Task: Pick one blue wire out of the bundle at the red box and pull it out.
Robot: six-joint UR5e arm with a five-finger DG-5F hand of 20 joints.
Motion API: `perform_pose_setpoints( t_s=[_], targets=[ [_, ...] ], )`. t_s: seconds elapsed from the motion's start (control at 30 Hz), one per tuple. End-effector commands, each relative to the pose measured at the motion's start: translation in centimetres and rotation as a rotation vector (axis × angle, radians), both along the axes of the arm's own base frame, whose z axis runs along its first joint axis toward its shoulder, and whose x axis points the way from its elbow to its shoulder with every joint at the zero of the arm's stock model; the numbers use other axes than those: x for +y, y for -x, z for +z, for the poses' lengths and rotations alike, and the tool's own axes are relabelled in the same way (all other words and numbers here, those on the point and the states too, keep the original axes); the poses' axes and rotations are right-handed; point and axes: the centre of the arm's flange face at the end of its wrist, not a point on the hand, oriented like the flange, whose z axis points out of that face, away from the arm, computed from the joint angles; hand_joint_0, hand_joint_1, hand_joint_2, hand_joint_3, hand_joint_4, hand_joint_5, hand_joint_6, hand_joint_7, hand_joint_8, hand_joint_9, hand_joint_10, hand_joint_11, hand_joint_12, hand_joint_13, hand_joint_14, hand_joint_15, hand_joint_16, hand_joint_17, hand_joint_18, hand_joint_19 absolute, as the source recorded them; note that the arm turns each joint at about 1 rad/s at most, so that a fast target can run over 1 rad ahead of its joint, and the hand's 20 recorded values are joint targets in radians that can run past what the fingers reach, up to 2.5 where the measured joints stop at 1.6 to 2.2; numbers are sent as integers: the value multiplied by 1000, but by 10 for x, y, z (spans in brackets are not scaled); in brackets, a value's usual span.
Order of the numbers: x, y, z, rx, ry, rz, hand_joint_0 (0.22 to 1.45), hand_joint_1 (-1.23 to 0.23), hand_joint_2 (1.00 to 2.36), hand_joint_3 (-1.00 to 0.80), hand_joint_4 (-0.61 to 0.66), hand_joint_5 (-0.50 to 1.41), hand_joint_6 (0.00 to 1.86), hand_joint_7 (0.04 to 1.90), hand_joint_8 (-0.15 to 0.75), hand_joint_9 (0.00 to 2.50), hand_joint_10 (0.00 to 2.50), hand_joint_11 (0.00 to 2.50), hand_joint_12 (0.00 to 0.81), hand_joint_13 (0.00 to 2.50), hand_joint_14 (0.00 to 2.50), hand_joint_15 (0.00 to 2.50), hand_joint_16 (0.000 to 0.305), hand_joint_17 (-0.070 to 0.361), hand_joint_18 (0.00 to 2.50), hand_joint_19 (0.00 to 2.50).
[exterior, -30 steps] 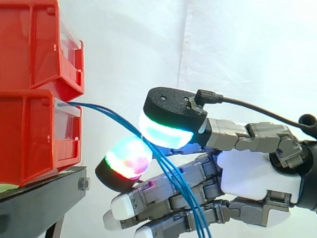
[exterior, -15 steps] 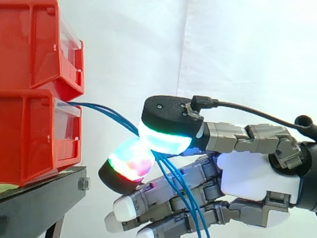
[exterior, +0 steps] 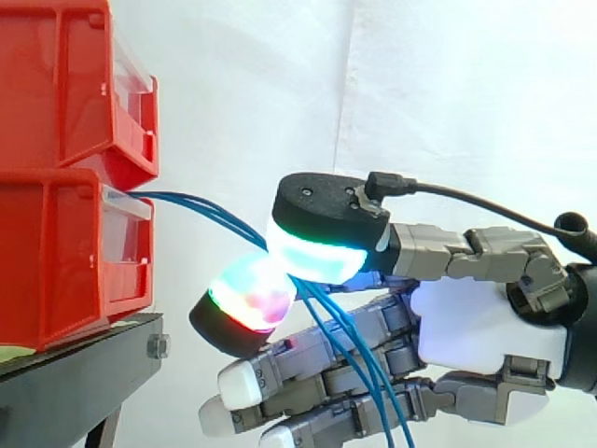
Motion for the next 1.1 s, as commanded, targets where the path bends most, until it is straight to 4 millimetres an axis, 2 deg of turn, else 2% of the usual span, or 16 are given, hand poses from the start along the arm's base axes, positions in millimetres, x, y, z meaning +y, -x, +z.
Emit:
perform_pose_setpoints(
  t_s=[0.0,0.2,0.3,0.57,0.6,0.67,0.73,0.83,0.87,0.9,0.93,1.07],
  targets=[
    [0,5,17,22,-3,18,618,-771,1020,-181,340,-188,863,988,404,669,11,428,475,494,5,155,63,143,654,349],
    [-2,20,37,112,13,21,632,-800,1017,-227,343,-188,864,952,404,671,11,439,475,497,5,152,64,144,665,331],
    [-4,27,45,148,17,23,651,-878,1016,-258,357,-192,873,1000,409,669,12,450,475,505,5,151,64,144,676,321],
    [-3,31,48,178,25,36,684,-931,1012,-336,363,-195,880,1014,410,671,12,464,473,511,4,145,64,143,699,306],
    [-3,31,48,178,23,36,714,-928,1002,-465,392,-197,888,1036,407,669,12,471,471,518,5,144,64,143,712,296],
    [-3,31,48,177,22,36,697,-935,1000,-500,390,-197,888,1035,406,669,12,478,471,519,5,146,64,143,716,295],
    [-3,31,48,177,22,36,619,-905,1000,-500,387,-197,888,1034,403,667,14,488,471,518,5,156,64,143,712,317],
    [-3,31,48,179,22,36,524,-765,1000,-500,394,-191,883,1027,418,697,12,487,493,523,5,171,68,152,725,343],
    [-3,31,48,177,20,33,520,-748,1000,-500,393,-188,881,1036,422,704,12,480,495,525,5,171,68,153,726,343],
    [-3,31,48,175,20,33,530,-631,1000,-500,377,-182,875,1047,418,717,12,473,490,528,6,178,67,152,723,354],
    [-5,31,48,175,20,32,539,-596,1002,-479,373,-179,872,1042,416,722,12,469,488,530,6,180,67,150,717,364],
    [-5,31,48,175,20,30,578,-535,1013,-341,343,-172,872,1077,411,738,12,459,478,530,7,187,65,146,701,397]
  ],
)
